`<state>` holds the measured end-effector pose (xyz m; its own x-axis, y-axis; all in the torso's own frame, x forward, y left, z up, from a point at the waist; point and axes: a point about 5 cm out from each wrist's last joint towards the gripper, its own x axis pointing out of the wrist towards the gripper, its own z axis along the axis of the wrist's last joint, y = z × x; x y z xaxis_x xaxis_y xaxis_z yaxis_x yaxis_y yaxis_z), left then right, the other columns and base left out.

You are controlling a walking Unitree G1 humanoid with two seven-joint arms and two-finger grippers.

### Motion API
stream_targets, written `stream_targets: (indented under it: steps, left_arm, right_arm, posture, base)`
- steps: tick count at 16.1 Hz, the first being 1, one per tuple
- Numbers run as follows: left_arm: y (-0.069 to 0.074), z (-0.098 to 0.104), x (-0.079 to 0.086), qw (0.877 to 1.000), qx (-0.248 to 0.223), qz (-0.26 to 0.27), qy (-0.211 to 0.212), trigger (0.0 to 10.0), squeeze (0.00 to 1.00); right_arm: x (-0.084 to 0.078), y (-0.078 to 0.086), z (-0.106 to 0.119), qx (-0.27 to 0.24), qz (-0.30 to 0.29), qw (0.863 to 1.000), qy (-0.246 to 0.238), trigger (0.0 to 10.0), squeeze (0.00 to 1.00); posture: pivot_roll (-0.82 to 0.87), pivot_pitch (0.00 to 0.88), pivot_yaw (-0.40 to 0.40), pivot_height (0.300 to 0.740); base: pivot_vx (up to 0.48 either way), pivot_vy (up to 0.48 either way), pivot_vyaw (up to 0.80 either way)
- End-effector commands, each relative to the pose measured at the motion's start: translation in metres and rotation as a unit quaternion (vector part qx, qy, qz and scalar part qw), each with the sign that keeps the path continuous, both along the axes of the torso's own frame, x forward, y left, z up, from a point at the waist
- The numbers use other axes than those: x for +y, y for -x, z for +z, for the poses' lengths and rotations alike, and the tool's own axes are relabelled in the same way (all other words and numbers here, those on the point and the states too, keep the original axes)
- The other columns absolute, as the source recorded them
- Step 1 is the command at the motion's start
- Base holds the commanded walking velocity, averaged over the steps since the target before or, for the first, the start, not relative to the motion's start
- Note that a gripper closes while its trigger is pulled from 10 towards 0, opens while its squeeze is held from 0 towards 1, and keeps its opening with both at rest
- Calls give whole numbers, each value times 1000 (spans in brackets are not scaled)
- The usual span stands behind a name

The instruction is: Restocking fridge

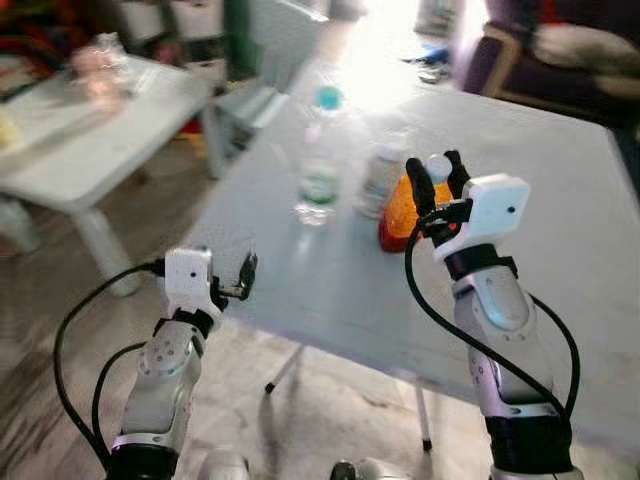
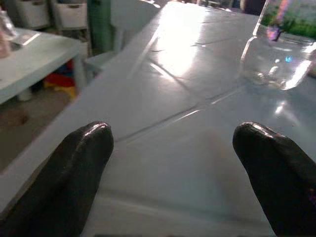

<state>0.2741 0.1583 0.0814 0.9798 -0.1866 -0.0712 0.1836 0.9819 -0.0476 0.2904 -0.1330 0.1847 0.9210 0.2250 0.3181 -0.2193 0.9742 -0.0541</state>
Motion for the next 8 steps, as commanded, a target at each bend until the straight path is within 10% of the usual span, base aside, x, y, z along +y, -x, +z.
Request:
stream_targets:
  steps: [1,8]
  left_arm:
    - [2,-9,2,1000,24,8,-4,10000,0]
    - [2,-10,-1,1000,26,4,-3,10000,0]
  right_arm:
    - [9,1,-28,68,24,997,-7,10000,0]
    - [11,0,-27,68,33,997,-8,10000,0]
  posture:
    - [78,51,-62,740]
    - [66,49,-64,740]
  base:
    - [0,0,800]
    - [-106,311,800]
